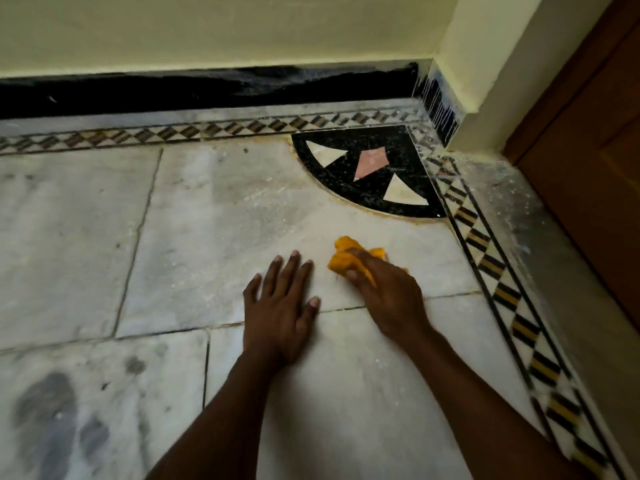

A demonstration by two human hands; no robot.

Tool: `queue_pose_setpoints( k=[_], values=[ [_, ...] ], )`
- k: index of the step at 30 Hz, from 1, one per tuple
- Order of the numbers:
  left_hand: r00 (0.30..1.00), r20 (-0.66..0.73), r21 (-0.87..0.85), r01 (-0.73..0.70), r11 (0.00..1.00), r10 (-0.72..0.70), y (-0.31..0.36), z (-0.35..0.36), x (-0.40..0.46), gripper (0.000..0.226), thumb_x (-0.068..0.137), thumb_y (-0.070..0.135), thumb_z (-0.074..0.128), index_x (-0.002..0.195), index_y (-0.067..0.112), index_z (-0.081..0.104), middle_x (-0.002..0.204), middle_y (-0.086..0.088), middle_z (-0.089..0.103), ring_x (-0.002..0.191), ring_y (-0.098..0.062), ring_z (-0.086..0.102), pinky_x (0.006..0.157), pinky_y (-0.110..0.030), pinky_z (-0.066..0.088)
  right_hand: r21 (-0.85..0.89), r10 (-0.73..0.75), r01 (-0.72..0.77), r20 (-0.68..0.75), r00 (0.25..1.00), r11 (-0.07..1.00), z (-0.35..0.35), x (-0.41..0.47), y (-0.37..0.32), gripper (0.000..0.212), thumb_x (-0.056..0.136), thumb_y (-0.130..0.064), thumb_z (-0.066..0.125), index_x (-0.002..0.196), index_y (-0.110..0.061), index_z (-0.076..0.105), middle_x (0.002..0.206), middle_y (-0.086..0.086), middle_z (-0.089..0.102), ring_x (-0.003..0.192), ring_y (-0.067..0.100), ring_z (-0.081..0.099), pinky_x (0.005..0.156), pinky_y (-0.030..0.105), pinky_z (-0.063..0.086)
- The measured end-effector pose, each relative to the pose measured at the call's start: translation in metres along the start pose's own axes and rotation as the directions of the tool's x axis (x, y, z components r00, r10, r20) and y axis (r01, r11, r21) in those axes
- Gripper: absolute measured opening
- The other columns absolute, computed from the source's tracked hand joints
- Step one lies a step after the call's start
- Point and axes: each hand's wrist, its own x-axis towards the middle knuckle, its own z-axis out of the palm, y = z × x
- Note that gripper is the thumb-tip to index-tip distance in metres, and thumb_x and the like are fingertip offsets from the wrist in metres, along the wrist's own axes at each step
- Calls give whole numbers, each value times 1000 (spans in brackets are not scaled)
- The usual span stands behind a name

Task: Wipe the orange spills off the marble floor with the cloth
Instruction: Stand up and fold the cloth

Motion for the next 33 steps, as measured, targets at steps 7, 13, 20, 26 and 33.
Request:
queue_pose_setpoints(
  k=[7,13,20,26,33],
  values=[
    [951,309,-745,262,613,-31,5,-71,18,43,95,16,70,138,18,64,155,-11,55,148,-26,46,116,-30,40,698,299,-240,39,953,675,-37,-28,-47,47,99,-63,54,130,-31,69,127,-6,74,121,9,68,111,45,52],
    [968,236,-834,247,494,-86,66,-220,-24,12,101,14,67,102,9,78,99,-8,79,94,-16,73,77,-29,48,725,389,-357,134,912,588,-133,-41,-154,61,98,-67,51,131,-20,69,121,2,76,113,18,73,104,49,57],
    [997,73,-882,67,467,-6,143,-445,-124,27,91,22,82,118,19,78,112,4,78,100,-13,75,81,-26,62,746,403,-440,249,881,501,-341,-72,-346,36,107,-46,40,113,-26,69,95,-11,79,85,5,77,64,21,60],
    [994,106,-839,93,536,-6,196,-657,-224,61,77,45,90,133,45,65,117,5,68,104,-16,69,78,-32,64,718,430,-546,367,824,432,-507,-120,-522,34,105,-49,40,114,-31,67,97,-16,78,91,6,77,67,24,61],
    [999,13,-739,-10,674,29,241,-858,-337,40,75,58,82,111,45,71,109,7,59,101,-6,59,78,-7,42,649,388,-575,425,817,499,-634,-194,-679,60,88,-83,48,127,-41,66,127,-12,72,122,11,68,100,32,56]
  ],
)
